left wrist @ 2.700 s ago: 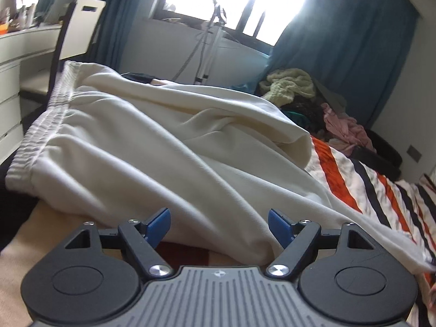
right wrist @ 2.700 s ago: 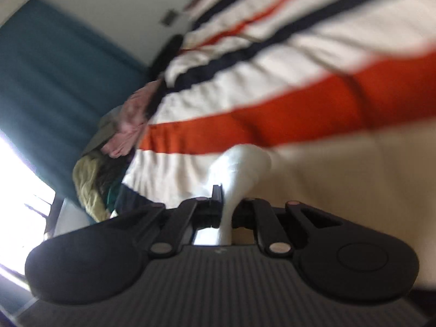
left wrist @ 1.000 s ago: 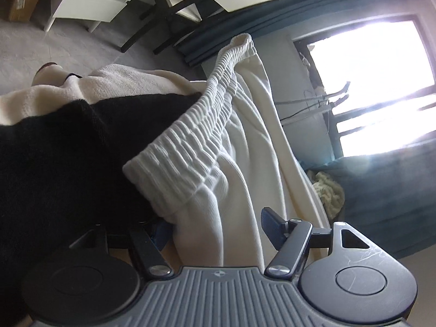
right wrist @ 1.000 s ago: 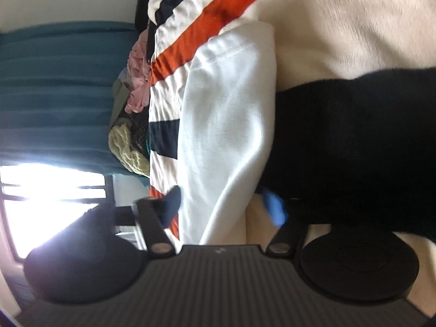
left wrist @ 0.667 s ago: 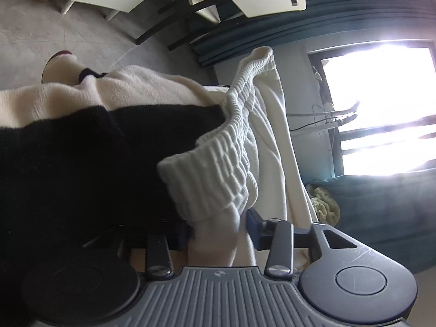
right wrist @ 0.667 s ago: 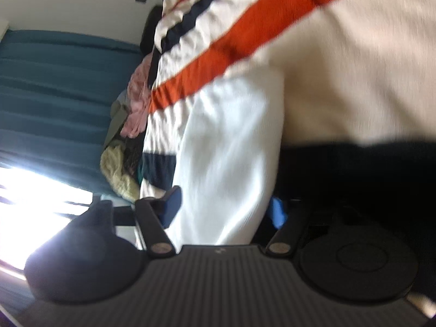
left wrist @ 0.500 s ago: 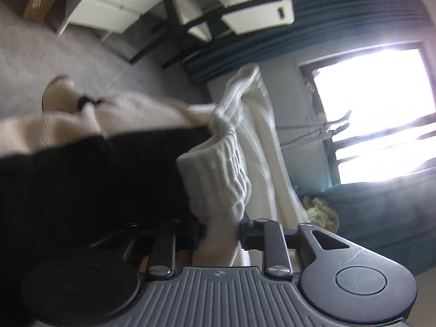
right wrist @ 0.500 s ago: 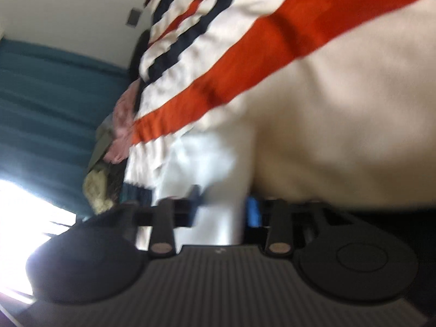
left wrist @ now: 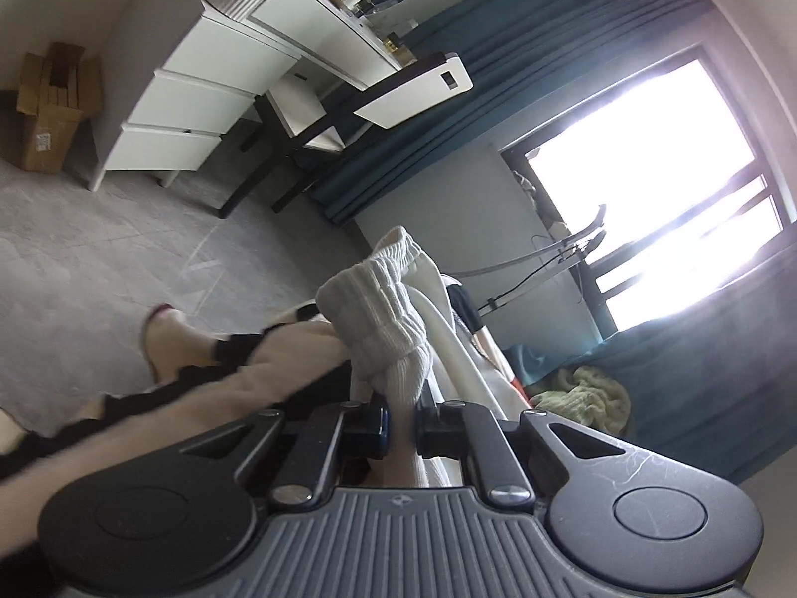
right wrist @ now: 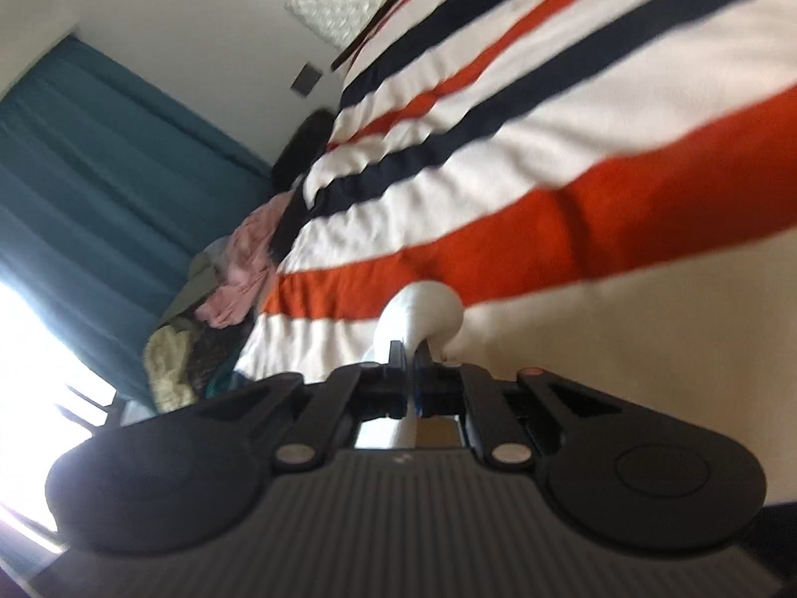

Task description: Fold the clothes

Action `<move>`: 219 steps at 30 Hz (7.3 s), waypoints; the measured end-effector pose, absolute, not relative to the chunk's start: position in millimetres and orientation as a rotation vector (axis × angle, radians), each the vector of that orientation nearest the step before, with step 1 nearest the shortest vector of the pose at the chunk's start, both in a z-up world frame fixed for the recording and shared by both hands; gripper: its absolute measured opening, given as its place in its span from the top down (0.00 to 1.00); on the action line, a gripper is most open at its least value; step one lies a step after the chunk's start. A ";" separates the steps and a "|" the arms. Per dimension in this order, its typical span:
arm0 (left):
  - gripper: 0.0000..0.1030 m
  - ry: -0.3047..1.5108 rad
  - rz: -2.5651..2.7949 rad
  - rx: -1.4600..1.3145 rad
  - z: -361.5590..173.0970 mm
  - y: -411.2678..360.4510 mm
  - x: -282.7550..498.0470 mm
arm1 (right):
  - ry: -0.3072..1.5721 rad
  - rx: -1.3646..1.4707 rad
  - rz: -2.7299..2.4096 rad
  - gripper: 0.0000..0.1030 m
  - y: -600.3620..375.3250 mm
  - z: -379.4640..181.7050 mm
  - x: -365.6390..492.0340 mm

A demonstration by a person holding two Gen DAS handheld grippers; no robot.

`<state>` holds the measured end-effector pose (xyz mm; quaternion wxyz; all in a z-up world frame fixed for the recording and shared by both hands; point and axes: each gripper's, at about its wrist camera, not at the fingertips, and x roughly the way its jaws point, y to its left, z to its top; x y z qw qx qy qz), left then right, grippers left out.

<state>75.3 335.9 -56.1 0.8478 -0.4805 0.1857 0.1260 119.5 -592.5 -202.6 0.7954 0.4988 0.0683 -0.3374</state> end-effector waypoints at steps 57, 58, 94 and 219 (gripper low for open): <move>0.16 0.555 0.007 -0.203 -16.7 65.6 108.8 | 0.232 0.303 -0.172 0.20 -347.8 -85.6 119.6; 0.16 0.567 -0.005 -0.185 -23.6 56.0 113.3 | 0.240 0.310 -0.173 0.20 -348.0 -86.0 122.1; 0.83 0.521 0.004 0.513 -166.9 -169.8 427.1 | 0.444 0.635 -0.383 0.20 -398.9 -180.2 202.0; 0.20 0.394 -0.373 -0.023 -84.9 27.6 167.8 | 0.254 0.654 -0.318 0.92 -508.4 -98.3 408.9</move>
